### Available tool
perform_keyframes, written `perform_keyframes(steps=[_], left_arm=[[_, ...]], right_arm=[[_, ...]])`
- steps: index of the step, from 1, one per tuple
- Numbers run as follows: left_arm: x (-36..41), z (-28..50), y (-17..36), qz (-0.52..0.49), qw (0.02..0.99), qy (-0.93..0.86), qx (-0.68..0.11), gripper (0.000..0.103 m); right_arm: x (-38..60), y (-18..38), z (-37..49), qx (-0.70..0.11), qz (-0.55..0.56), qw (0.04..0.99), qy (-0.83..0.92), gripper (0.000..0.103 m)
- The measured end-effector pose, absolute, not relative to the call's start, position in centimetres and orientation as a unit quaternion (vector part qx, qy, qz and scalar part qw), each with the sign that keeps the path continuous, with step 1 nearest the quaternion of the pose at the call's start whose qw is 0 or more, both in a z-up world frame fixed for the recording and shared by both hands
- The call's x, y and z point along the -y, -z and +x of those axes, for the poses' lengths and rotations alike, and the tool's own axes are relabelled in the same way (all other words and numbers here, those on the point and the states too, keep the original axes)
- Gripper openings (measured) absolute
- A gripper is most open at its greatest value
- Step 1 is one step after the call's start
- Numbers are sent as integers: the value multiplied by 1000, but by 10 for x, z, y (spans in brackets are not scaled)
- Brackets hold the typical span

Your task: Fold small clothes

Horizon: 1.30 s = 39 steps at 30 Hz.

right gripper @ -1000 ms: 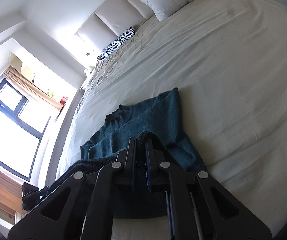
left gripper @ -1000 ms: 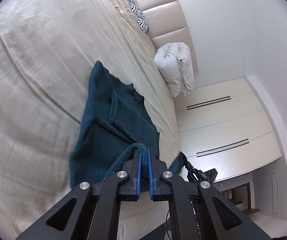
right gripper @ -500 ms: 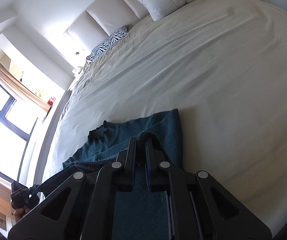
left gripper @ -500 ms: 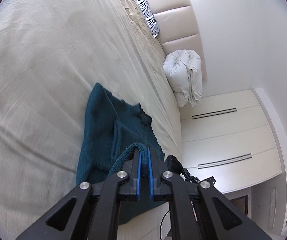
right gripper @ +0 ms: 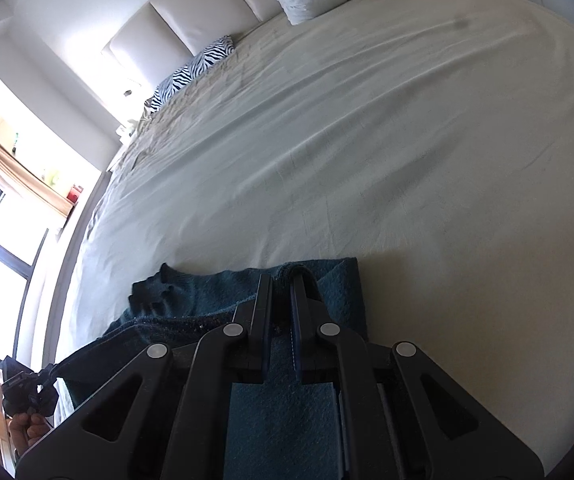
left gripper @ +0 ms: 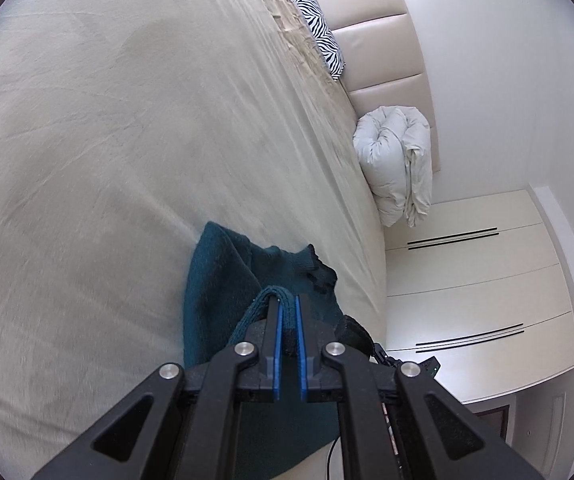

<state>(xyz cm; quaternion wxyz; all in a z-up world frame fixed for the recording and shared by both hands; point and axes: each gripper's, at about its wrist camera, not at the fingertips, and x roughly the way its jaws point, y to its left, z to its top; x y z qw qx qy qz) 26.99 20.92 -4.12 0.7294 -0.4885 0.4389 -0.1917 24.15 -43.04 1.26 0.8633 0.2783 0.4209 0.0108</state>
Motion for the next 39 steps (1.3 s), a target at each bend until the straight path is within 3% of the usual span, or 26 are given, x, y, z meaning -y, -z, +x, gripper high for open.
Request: perform_keyframes(steps=[7, 9, 11, 12, 13, 15, 25, 27, 31, 39], left_arm=[[-214, 276, 61, -493, 731, 164, -443, 7], [-218, 275, 64, -498, 732, 160, -438, 20], [-223, 273, 65, -501, 733, 151, -435, 50], [-225, 270, 64, -501, 736, 147, -432, 52], [-226, 269, 63, -499, 738, 146, -431, 52], [-225, 264, 61, -494, 740, 148, -431, 52], [-194, 224, 53, -418, 776, 159, -446, 52], [-190, 211, 54, -408, 783, 152, -445, 52], [-181, 192, 51, -376, 802, 144, -442, 52], [-171, 164, 59, -363, 810, 130, -441, 52]], right_arm=[[436, 17, 262, -426, 305, 852, -8, 8], [436, 27, 267, -436, 306, 846, -9, 10], [433, 32, 271, -440, 299, 847, -5, 24], [432, 32, 270, -432, 297, 851, -3, 36], [432, 31, 268, -425, 301, 854, 0, 56], [434, 28, 263, -408, 310, 858, 5, 66], [423, 22, 218, -427, 237, 873, 5, 65], [416, 22, 206, -433, 210, 877, 7, 59], [406, 27, 185, -446, 157, 880, 31, 34], [412, 40, 145, -458, 167, 873, 32, 34]])
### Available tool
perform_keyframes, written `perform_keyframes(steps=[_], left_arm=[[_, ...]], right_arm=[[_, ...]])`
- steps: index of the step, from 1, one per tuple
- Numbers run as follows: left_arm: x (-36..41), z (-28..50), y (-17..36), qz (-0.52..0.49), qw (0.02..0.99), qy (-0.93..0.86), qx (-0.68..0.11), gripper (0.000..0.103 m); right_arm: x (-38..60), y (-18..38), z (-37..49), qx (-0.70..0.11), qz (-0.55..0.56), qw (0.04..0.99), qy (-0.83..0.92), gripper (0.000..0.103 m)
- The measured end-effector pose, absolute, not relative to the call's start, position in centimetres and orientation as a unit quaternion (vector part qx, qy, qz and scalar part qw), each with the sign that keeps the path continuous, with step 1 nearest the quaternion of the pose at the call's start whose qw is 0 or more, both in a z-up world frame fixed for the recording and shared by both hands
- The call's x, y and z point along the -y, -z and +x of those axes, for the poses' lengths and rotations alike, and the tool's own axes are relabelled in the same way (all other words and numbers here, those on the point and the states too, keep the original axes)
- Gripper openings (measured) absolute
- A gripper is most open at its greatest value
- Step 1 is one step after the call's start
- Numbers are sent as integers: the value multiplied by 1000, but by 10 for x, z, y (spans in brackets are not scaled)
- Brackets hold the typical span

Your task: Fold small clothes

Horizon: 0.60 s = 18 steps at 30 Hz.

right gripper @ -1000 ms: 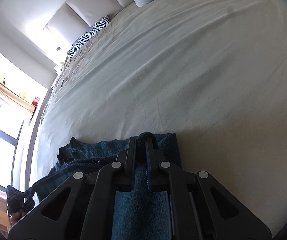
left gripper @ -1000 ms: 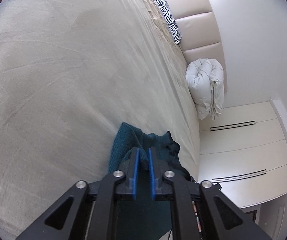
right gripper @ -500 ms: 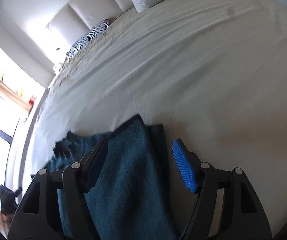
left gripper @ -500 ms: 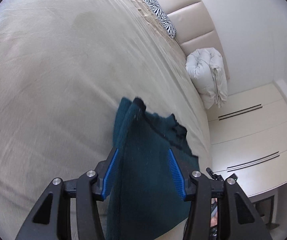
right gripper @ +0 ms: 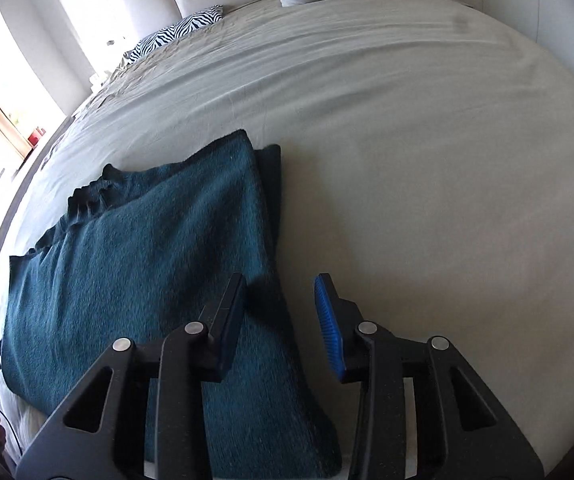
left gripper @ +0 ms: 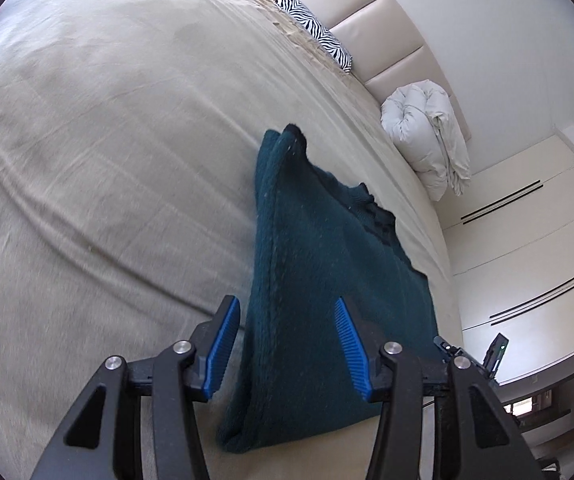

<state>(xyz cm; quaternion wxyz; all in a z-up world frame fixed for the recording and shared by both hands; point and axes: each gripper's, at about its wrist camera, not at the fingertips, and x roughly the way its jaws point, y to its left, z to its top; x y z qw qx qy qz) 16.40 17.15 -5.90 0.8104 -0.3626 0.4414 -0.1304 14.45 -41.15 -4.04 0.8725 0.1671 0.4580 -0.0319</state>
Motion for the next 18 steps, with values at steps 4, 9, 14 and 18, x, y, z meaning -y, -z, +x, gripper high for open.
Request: perform_keyframes(steps=[4, 9, 14, 18], left_arm=[[-164, 163, 64, -346, 813, 126, -450, 52], [-164, 159, 66, -347, 814, 123, -450, 48], [-164, 153, 67, -343, 817, 120, -448, 48], [-163, 153, 67, -341, 818, 119, -448, 48]], right_arm=[[411, 43, 129, -456, 166, 874, 29, 34], [415, 38, 113, -450, 166, 877, 36, 29], [420, 39, 103, -444, 174, 878, 37, 29], [415, 37, 101, -444, 153, 882, 33, 15]])
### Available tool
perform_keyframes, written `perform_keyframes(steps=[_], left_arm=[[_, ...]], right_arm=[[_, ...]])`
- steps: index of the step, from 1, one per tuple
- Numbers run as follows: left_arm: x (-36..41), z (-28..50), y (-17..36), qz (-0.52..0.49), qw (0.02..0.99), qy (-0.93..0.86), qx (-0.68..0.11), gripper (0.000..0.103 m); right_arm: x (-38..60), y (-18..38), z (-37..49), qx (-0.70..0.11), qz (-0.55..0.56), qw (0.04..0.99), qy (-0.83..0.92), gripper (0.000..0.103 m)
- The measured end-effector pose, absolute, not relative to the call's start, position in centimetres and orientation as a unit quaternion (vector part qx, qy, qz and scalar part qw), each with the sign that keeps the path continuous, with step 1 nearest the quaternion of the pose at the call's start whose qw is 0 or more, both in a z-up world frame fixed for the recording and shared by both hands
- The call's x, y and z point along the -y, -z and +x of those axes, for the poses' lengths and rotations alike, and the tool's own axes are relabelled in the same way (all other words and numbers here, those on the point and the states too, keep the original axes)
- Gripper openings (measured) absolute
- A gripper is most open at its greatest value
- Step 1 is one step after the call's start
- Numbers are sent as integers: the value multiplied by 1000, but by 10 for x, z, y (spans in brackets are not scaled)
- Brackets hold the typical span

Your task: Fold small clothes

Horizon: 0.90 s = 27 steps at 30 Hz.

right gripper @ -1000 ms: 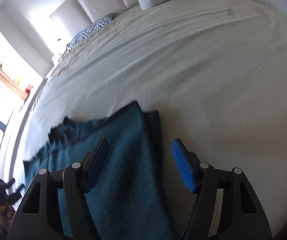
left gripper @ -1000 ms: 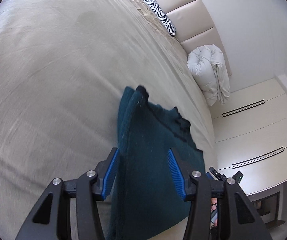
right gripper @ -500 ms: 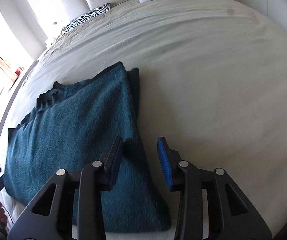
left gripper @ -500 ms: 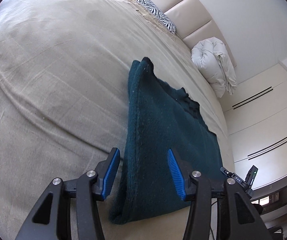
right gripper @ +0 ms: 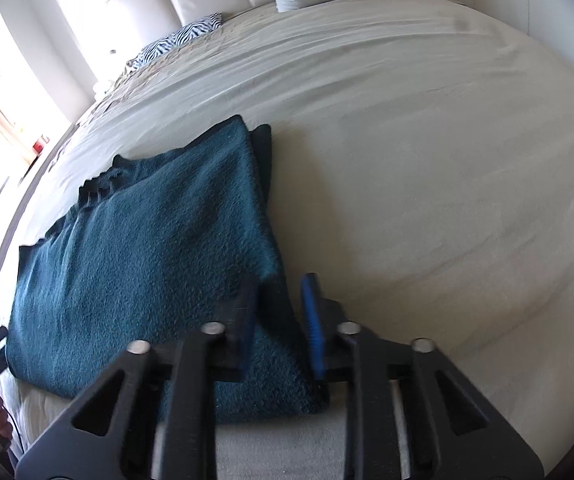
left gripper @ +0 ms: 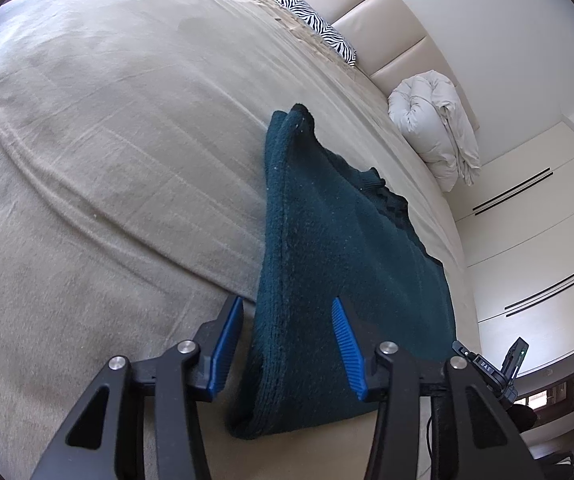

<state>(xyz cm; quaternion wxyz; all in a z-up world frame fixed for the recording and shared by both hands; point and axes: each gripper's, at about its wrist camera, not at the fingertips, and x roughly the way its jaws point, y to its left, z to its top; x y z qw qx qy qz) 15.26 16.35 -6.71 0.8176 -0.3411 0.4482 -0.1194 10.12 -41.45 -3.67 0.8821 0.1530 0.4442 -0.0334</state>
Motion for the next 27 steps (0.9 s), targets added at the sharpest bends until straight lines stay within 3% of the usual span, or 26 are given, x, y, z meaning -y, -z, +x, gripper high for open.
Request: perform_keyframes(steps=[3, 5, 9, 27], left_arm=[[-160, 156, 67, -336, 819, 119, -450, 48], [-158, 158, 68, -333, 818, 122, -453, 38], [-157, 159, 71, -324, 818, 124, -460, 28], [-153, 167, 75, -298, 822, 129, -468, 21]], right_arm=[[409, 33, 102, -443, 130, 886, 39, 7], [407, 32, 101, -443, 126, 887, 44, 6], [407, 32, 98, -443, 124, 886, 53, 5], [425, 47, 80, -439, 184, 877, 61, 5]])
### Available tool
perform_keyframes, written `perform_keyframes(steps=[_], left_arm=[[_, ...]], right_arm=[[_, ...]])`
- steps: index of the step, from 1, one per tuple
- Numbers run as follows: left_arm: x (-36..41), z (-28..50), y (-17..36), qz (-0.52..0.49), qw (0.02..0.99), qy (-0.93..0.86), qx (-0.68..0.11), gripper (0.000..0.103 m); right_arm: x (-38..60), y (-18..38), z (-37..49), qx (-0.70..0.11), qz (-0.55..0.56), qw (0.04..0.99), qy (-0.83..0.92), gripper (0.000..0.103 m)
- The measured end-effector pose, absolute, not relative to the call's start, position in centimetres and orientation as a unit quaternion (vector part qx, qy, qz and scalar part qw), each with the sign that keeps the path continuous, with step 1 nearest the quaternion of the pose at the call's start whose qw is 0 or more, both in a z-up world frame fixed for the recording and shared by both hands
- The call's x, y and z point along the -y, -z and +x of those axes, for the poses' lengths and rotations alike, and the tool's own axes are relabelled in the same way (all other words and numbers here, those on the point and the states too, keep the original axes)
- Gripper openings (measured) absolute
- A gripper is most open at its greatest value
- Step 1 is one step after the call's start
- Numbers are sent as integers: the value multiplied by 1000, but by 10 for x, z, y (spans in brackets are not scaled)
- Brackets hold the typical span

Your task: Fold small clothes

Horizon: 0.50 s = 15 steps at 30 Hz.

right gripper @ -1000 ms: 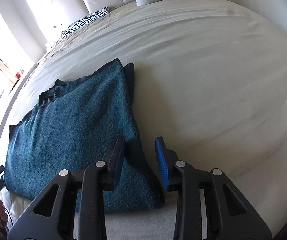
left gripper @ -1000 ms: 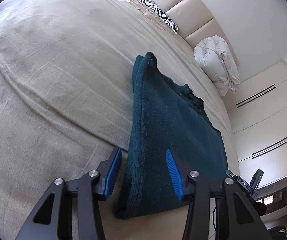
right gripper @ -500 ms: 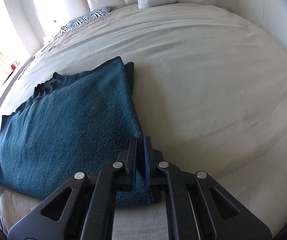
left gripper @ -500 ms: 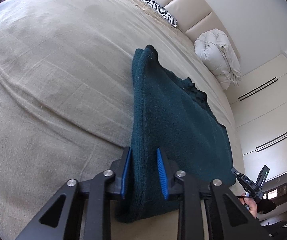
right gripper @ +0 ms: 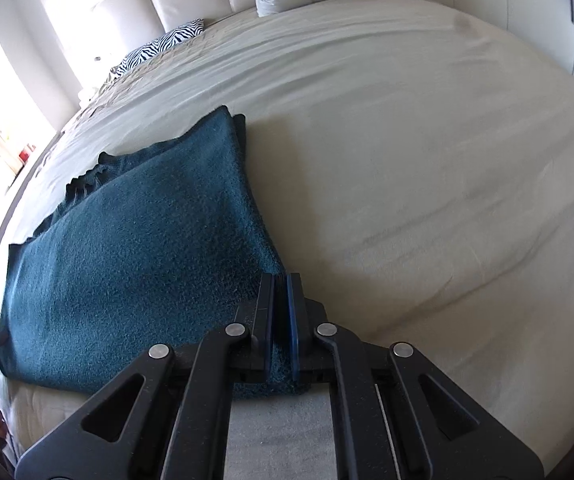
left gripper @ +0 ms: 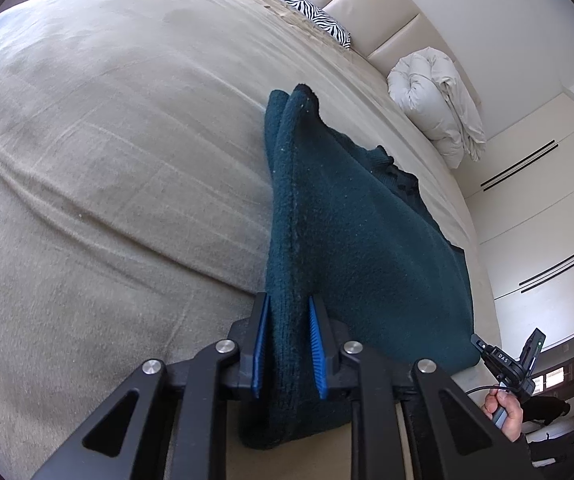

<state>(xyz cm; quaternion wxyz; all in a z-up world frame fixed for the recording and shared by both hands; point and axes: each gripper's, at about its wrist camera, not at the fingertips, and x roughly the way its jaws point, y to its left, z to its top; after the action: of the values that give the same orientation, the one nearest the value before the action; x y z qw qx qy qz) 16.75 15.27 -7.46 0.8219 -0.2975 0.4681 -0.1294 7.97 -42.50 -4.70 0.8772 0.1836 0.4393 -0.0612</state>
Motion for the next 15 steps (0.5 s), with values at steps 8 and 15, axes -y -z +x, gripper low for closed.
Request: perform_keyframes(steps=[8, 15], left_arm=[[-153, 167, 76, -299, 822, 130, -468, 20], [-157, 156, 63, -282, 837, 94, -459, 29]], right_arm=[[428, 51, 81, -440, 197, 875, 46, 6], [431, 38, 69, -422, 225, 876, 53, 10]])
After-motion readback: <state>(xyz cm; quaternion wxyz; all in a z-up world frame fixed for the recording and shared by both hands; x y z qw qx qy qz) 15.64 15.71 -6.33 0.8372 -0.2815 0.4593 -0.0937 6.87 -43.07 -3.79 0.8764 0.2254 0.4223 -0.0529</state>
